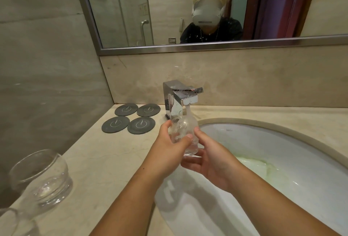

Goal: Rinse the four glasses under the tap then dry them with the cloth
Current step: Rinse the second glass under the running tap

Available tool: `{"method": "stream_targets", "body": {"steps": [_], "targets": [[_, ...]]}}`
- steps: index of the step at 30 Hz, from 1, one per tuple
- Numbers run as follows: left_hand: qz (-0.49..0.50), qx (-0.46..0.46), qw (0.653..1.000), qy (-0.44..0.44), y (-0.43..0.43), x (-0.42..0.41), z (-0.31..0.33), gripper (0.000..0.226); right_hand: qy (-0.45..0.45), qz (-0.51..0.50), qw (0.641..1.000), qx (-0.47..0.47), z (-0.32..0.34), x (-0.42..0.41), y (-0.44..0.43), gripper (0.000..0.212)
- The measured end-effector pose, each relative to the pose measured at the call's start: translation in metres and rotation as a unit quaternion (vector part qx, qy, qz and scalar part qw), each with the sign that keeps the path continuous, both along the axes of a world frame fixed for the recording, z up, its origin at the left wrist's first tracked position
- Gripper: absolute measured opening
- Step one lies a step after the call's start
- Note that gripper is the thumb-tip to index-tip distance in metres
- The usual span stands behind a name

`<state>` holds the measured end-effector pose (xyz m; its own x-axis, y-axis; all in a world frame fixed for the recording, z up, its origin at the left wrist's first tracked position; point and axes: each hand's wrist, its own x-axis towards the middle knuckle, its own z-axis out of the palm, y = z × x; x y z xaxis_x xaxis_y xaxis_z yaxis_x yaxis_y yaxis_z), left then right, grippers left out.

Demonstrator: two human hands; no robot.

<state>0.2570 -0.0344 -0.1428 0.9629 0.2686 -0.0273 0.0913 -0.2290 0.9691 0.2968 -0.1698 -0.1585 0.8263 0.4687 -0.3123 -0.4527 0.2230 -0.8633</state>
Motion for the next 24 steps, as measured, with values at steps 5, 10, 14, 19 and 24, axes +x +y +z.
{"method": "stream_targets", "body": {"steps": [5, 10, 14, 19, 24], "targets": [[-0.009, 0.049, 0.999, -0.005, 0.001, -0.002, 0.004, 0.079, -0.045, -0.032, 0.998, 0.019, -0.001, 0.003, -0.001, 0.042], [0.025, 0.154, 0.988, -0.001, -0.003, -0.005, 0.004, 0.083, -0.06, -0.064, 0.996, 0.0, -0.004, 0.004, -0.001, 0.046], [0.025, 0.152, 0.988, 0.013, -0.003, -0.006, 0.004, 0.08, -0.054, -0.068, 0.996, 0.004, -0.005, 0.003, 0.0, 0.05], [0.043, 0.071, 0.996, 0.033, -0.004, -0.005, 0.01, 0.068, -0.047, -0.079, 0.996, -0.005, -0.005, 0.006, -0.001, 0.037], [0.052, -0.043, 0.997, 0.043, -0.003, -0.004, 0.014, 0.065, -0.055, -0.072, 0.996, -0.017, -0.004, 0.006, -0.003, 0.034]]}}
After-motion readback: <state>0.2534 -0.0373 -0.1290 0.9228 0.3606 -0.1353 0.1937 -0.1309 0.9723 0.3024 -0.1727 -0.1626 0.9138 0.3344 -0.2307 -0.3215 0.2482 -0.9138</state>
